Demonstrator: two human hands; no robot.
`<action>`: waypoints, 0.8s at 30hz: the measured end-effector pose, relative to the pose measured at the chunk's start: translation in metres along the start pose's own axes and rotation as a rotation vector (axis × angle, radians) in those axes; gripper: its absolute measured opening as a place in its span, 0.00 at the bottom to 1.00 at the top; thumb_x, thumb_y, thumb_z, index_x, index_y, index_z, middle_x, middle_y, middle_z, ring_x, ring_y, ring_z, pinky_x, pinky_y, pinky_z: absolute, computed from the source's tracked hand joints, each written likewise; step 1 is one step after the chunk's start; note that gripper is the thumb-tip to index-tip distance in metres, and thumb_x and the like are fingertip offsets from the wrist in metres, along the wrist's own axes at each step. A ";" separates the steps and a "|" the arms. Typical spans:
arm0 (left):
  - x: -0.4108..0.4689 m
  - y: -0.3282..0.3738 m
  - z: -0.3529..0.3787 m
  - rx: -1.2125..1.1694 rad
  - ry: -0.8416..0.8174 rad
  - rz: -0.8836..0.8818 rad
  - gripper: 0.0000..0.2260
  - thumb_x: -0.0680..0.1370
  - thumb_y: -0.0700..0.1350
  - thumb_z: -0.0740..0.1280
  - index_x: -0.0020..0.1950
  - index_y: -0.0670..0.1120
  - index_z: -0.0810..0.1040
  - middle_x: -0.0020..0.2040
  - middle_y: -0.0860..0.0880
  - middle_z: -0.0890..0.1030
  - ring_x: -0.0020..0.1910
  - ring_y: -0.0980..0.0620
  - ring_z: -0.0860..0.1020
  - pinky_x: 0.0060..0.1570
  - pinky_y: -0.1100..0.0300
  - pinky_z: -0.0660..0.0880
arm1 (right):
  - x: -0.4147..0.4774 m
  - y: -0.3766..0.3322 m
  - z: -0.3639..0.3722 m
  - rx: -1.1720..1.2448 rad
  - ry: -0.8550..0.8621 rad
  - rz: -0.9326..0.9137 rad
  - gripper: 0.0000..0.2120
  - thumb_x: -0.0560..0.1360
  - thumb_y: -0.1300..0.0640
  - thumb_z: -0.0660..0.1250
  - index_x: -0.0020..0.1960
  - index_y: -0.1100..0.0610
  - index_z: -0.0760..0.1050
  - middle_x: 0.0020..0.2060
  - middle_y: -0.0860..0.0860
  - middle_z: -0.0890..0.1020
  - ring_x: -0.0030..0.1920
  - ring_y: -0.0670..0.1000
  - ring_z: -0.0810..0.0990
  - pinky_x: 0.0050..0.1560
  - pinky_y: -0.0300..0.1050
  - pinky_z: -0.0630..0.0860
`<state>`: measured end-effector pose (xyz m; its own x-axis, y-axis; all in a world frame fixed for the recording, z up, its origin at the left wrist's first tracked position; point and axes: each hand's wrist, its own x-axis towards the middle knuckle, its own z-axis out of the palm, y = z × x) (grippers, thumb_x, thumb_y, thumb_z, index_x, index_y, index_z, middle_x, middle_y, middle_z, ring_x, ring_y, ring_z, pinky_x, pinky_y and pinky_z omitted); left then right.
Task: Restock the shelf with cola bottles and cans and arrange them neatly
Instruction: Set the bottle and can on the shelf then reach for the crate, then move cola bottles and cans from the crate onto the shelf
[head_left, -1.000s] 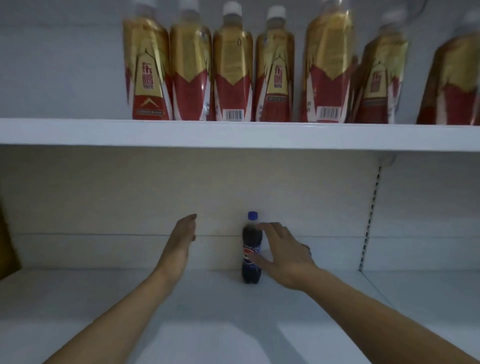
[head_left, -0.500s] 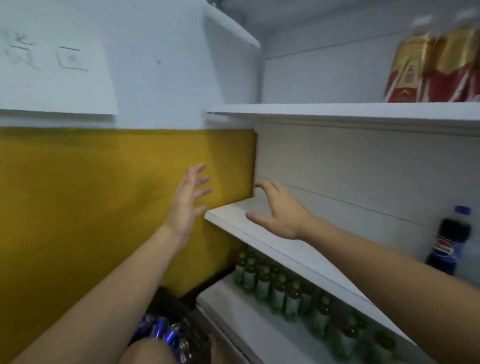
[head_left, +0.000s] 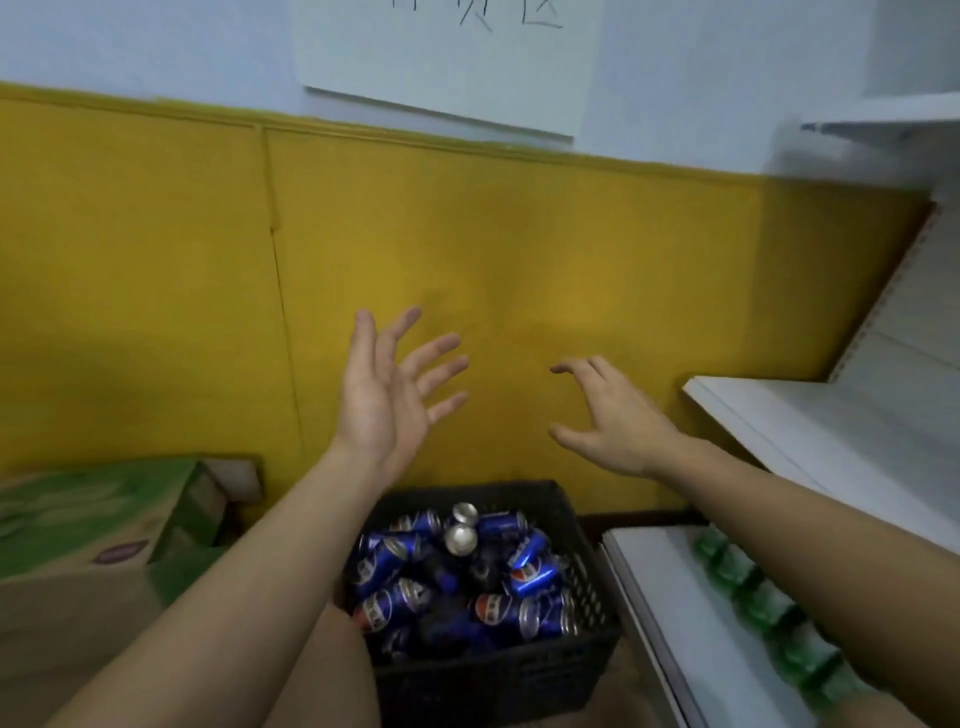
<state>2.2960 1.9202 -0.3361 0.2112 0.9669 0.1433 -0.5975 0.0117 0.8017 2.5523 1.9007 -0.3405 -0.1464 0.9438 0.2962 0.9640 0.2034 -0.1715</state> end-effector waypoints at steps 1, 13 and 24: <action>0.005 -0.007 -0.008 -0.003 0.021 -0.015 0.30 0.80 0.70 0.49 0.74 0.56 0.71 0.65 0.43 0.81 0.64 0.42 0.79 0.66 0.37 0.71 | 0.006 0.004 0.013 0.022 -0.013 -0.012 0.33 0.76 0.41 0.69 0.76 0.47 0.60 0.70 0.48 0.66 0.69 0.51 0.69 0.62 0.50 0.73; 0.097 -0.160 -0.094 0.214 0.179 -0.407 0.33 0.79 0.72 0.47 0.77 0.56 0.67 0.66 0.43 0.80 0.64 0.40 0.79 0.60 0.39 0.75 | 0.022 0.099 0.206 0.161 -0.285 0.051 0.31 0.78 0.44 0.69 0.76 0.48 0.61 0.66 0.48 0.67 0.61 0.52 0.74 0.53 0.46 0.75; 0.110 -0.189 -0.180 0.472 0.144 -0.555 0.32 0.80 0.70 0.47 0.75 0.53 0.69 0.63 0.43 0.82 0.60 0.41 0.82 0.55 0.46 0.76 | 0.015 0.047 0.336 0.250 -0.757 -0.111 0.27 0.79 0.35 0.61 0.71 0.49 0.63 0.58 0.54 0.79 0.57 0.58 0.79 0.54 0.54 0.77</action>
<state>2.2932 2.0706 -0.5764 0.2625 0.8748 -0.4072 -0.0291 0.4290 0.9028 2.5202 2.0117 -0.6600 -0.4356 0.8169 -0.3781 0.8698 0.2738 -0.4104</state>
